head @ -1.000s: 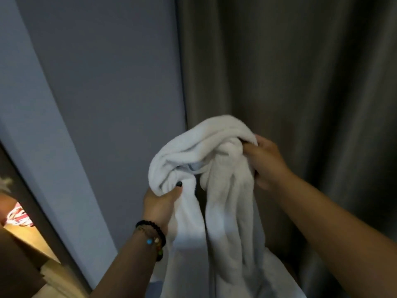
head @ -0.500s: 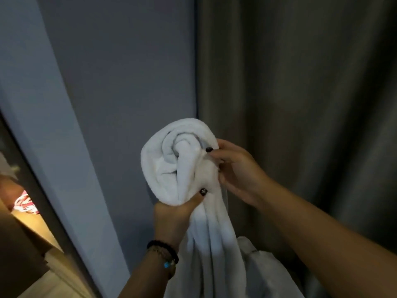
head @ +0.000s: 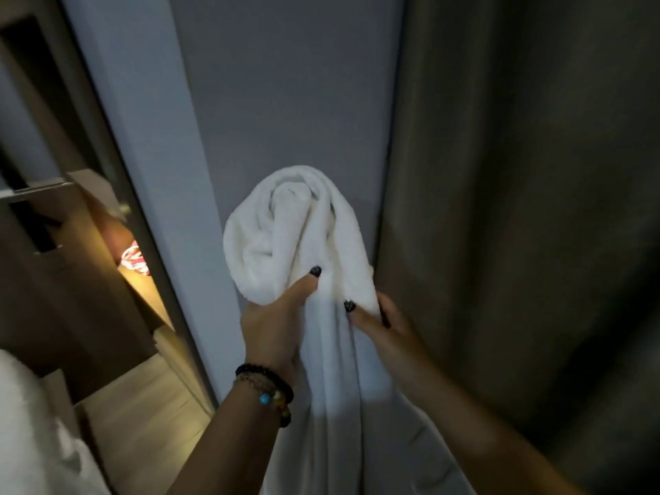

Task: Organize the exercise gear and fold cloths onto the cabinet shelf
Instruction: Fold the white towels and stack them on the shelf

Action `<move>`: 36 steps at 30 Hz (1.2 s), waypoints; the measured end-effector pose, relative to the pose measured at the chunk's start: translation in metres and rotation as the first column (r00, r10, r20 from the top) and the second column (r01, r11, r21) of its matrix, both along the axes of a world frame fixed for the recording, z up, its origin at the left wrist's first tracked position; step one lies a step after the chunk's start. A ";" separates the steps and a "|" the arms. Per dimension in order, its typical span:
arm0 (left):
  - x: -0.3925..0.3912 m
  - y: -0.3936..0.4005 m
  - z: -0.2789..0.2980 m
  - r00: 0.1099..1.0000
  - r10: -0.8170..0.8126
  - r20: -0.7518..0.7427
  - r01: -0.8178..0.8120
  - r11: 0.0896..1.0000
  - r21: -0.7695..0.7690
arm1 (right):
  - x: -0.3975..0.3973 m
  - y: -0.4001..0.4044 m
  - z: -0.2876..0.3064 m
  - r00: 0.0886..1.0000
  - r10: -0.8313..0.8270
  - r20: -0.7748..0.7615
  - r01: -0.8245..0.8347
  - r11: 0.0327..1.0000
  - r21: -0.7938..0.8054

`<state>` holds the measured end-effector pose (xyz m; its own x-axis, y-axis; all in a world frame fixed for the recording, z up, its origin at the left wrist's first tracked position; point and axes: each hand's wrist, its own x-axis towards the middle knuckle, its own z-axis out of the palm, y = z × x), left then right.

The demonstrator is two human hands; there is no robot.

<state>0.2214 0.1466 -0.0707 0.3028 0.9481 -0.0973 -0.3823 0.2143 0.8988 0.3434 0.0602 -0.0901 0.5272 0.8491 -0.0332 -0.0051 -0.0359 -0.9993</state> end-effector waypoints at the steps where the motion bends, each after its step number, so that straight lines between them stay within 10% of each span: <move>1: -0.005 -0.004 -0.001 1.000 0.013 -0.008 -0.013 1.000 -0.010 | -0.006 0.000 -0.006 0.999 0.011 -0.039 -0.011 1.000 -0.002; 30: -0.220 0.027 -0.080 0.905 0.420 -0.061 -0.415 0.846 -0.335 | -0.204 0.099 -0.068 0.870 0.461 0.175 -0.467 0.884 -0.005; 36: -0.263 0.067 -0.077 0.918 0.397 -0.018 -0.377 0.854 -0.358 | -0.244 0.145 -0.068 0.687 0.676 0.264 -0.664 0.733 -0.147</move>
